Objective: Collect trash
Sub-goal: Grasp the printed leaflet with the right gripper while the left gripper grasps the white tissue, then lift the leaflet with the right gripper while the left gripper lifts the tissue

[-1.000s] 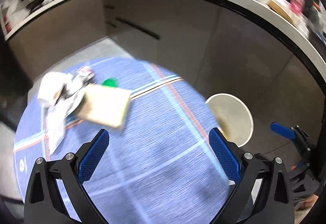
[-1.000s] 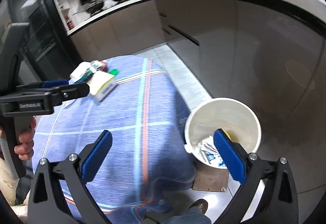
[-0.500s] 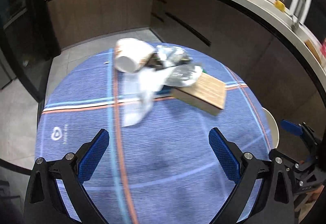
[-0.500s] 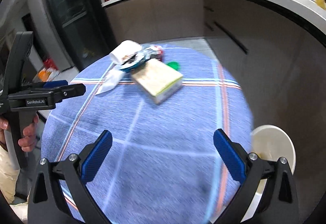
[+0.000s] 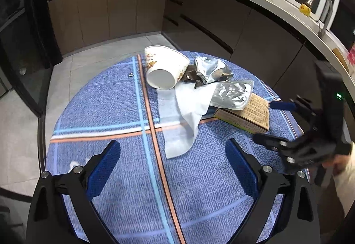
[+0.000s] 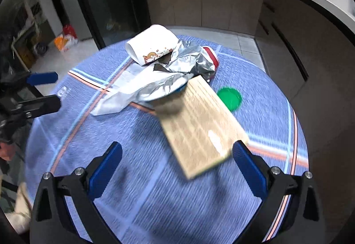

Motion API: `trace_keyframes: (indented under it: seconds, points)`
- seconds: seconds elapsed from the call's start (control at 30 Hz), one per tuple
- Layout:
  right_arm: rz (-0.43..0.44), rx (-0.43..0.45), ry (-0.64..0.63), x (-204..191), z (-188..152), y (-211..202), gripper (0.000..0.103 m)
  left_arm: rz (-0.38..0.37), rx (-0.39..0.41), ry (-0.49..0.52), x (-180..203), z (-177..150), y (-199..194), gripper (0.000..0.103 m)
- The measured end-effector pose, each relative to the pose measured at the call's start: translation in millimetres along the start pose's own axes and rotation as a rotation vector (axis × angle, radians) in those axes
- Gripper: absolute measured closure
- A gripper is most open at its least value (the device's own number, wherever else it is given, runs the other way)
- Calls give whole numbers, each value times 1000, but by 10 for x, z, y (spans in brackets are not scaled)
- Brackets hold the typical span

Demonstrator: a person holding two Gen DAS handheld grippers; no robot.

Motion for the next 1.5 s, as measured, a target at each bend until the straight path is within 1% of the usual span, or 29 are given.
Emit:
trace_keyframes:
  seconds: [0.07, 0.23, 0.33, 0.37, 0.47, 0.53, 0.57, 0.6, 0.73, 0.77, 0.8, 0.83, 0.87, 0.9, 0.93, 0.97, 1.03, 1.13, 1.23, 1.37, 1.4, 1.43, 1.47, 1.5]
  points:
    - [-10, -13, -21, 37, 74, 89, 3, -13, -6, 18, 24, 38, 53, 15]
    - [-25, -11, -78, 116, 268, 164, 3, -60, -37, 51, 82, 160, 242, 22]
    - [-18, -9, -83, 167, 333, 179, 3, -75, -47, 53, 103, 230, 346, 23]
    - [-13, -15, -84, 184, 338, 208, 3, -83, -51, 53, 114, 248, 378, 23]
    - [-22, -63, -101, 204, 315, 348, 3, -97, -69, 55, 150, 313, 499, 28]
    - [-35, -67, -100, 202, 262, 379, 5, -100, -85, 58, 170, 343, 585, 38]
    - [-16, -60, -86, 194, 224, 356, 18, -102, -92, 60, 176, 354, 621, 41]
    - [-12, -60, -73, 189, 196, 339, 21, -103, -99, 62, 187, 366, 659, 47]
    - [-47, -68, -14, 126, 26, 241, 23, -110, -122, 40, 183, 390, 801, 60]
    - [-50, -69, 5, 104, -32, 208, 23, -111, -126, 37, 203, 397, 834, 61]
    - [-44, -66, 30, 80, -90, 168, 23, -110, -130, 32, 211, 396, 859, 61]
    - [-39, -61, 51, 21, -158, 151, 23, -110, -132, 31, 218, 394, 873, 63]
    - [-32, -54, 72, 6, -207, 114, 24, -96, -124, 34, 231, 392, 875, 68]
    - [-23, -37, 97, -24, -277, 47, 24, -101, -129, 44, 253, 384, 884, 92]
    - [-21, -25, 116, -50, -341, -3, 24, -116, -144, 45, 263, 372, 900, 102]
    - [-22, -19, 129, -71, -397, -41, 24, -128, -153, 36, 271, 359, 906, 102]
    - [-21, -9, 167, -107, -535, -118, 24, -135, -141, 30, 266, 306, 842, 102]
    - [-5, 9, 208, -121, -689, -237, 24, -156, -112, 22, 236, 160, 631, 102]
    - [1, 17, 226, -165, -839, -333, 24, -162, -98, 39, 221, -49, 418, 102]
    - [16, 18, 231, -186, -952, -381, 24, -127, -109, 58, 265, -366, 227, 101]
    - [16, 14, 228, -202, -975, -366, 24, -114, -114, 48, 252, -442, 212, 97]
    - [13, 9, 223, -222, -1013, -356, 24, -110, -115, 41, 215, -486, 199, 82]
    - [12, 5, 221, -246, -1018, -328, 24, -102, -113, 31, 178, -534, 191, 69]
    - [12, 1, 221, -277, -1040, -305, 24, -89, -108, 17, 135, -548, 182, 48]
Point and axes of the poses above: each gripper's, at about its wrist camera, not at the fingertips, and y roughly the way its jaws point, x to its right, z to its top, the point moved 4 cm from there along y, roughly the way its jaws point, and after that the axes turned 12 degrees about -x, right-handed, at the moved point
